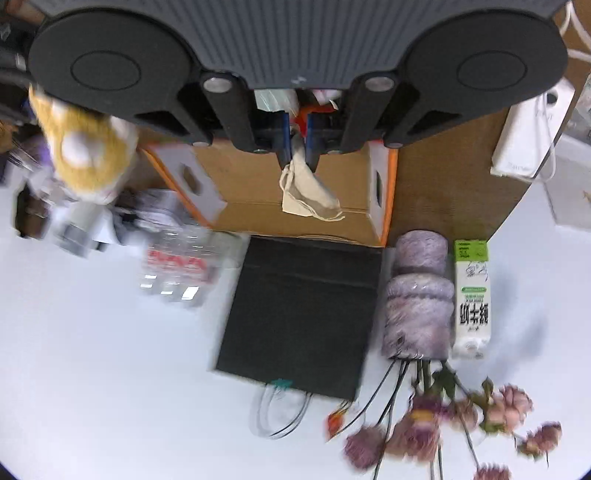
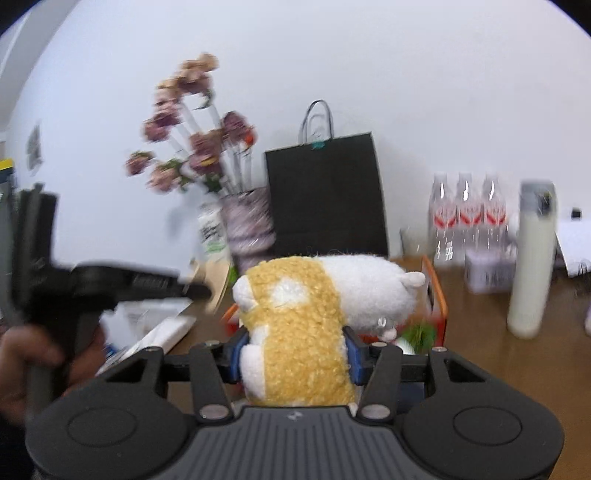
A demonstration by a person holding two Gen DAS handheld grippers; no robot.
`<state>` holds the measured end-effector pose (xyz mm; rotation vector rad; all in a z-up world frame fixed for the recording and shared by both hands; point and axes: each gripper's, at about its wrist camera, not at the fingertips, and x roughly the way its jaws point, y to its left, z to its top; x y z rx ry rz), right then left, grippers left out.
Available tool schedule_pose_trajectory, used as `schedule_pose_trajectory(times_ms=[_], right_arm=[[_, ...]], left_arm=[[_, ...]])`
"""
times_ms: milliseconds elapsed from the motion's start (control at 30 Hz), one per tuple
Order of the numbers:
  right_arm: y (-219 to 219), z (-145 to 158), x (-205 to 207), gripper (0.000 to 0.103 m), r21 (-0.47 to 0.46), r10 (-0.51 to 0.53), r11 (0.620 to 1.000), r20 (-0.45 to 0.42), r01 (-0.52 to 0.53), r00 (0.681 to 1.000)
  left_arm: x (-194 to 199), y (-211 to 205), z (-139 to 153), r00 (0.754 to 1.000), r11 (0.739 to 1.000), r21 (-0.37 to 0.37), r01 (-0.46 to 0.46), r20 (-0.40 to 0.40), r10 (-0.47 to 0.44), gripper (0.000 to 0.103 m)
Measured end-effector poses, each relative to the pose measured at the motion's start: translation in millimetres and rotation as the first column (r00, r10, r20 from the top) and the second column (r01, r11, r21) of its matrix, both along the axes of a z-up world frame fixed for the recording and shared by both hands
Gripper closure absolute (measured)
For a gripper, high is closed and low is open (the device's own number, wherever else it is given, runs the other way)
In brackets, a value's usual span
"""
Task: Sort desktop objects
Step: 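Drop the yellow plush toy into the box while left tool drops beige cloth, then return both tools from the box to the cluttered table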
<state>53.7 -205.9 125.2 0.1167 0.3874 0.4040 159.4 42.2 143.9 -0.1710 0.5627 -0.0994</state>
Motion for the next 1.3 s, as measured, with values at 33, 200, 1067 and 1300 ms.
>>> schedule_pose_trajectory(times_ms=[33,200,1067,1300], right_arm=[[4.7,4.5,27.4,0.053,-0.011,-0.028,1.000,-0.010,0.028,1.000],[36.6,2.6,184.3,0.054,-0.098,-0.110,0.991,-0.162,0.095,0.981],[41.4,-71.2,343.3,0.021,-0.028,-0.160,0.983,-0.599,0.179,0.784],[30.5,-12.6,233.5,0.010,-0.085,-0.187,0.982,-0.403,0.167,0.896]], left_arm=[[25.5,-0.3,-3.8,0.999,1.000,0.026,-0.017,-0.036,0.018,0.095],[153.7,-11.9,-31.3,0.981,0.992,0.122,-0.026,-0.187,0.048,0.095],[165.5,-9.9,-24.6,0.977,0.975,0.215,-0.048,-0.195,0.091,0.014],[13.7,-0.9,-18.7,0.988,0.984,0.125,-0.129,-0.066,0.138,0.000]])
